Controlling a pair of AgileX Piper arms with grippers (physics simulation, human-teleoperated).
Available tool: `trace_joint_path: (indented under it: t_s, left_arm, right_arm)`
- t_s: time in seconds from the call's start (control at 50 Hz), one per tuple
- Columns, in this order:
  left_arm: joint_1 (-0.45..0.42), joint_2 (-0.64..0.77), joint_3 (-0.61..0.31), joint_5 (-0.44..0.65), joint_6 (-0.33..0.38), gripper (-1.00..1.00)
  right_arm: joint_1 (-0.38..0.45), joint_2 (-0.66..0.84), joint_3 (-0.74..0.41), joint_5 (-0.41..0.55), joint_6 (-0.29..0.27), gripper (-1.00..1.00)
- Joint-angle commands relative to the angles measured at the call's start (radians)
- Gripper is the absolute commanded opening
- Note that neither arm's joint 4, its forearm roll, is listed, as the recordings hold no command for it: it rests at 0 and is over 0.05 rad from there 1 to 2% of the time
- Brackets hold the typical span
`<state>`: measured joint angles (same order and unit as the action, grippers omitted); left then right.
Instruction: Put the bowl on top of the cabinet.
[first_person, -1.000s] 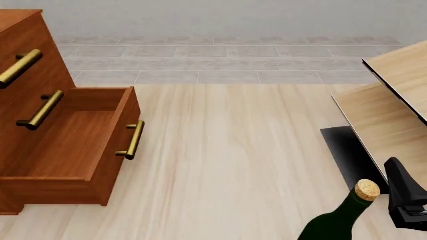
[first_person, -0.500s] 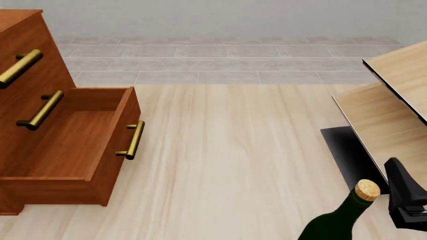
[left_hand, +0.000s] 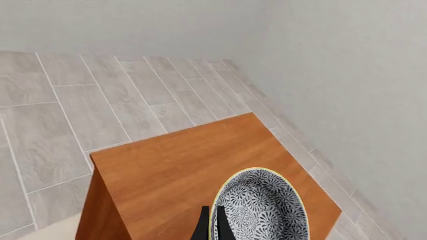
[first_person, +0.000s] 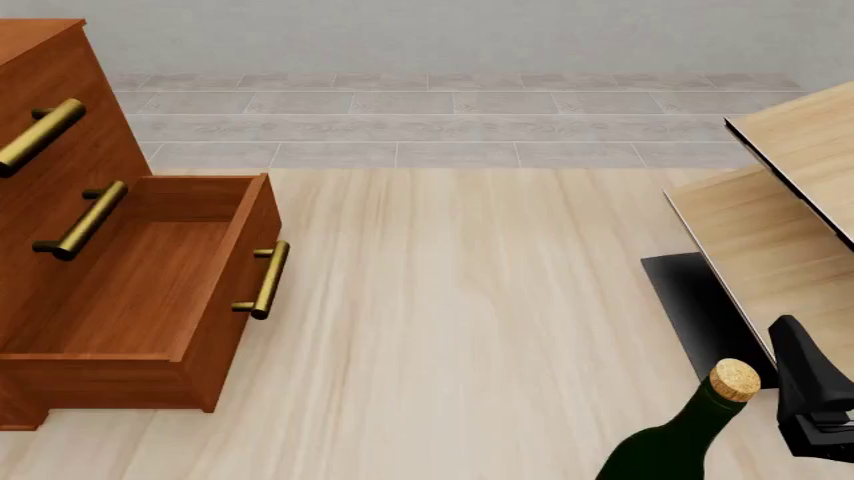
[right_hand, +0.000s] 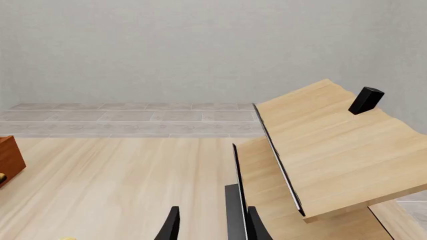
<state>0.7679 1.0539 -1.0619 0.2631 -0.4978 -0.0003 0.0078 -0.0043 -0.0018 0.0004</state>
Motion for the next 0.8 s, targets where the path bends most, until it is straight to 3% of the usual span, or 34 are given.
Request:
trace_joint_path:
  t_s: [0.02,0.36,0.38,0.8]
  left_arm:
    - [0.015,0.005,0.004,-0.020,0.014,-1.00]
    - [0.024,0.034,0.026,-0.054,0.042,-1.00]
    - [0.025,0.031,0.027,-0.056,0.047,1.00]
    - [0.023,0.009,0.014,-0.037,0.050,1.00]
  right_arm:
    - [0.000,0.000,0.000,0.000,0.000,1.00]
    - [0.000,0.000,0.000,0.000,0.000,1.00]
    - [0.000,0.000,0.000,0.000,0.000,1.00]
    - [0.000,0.000,0.000,0.000,0.000,1.00]
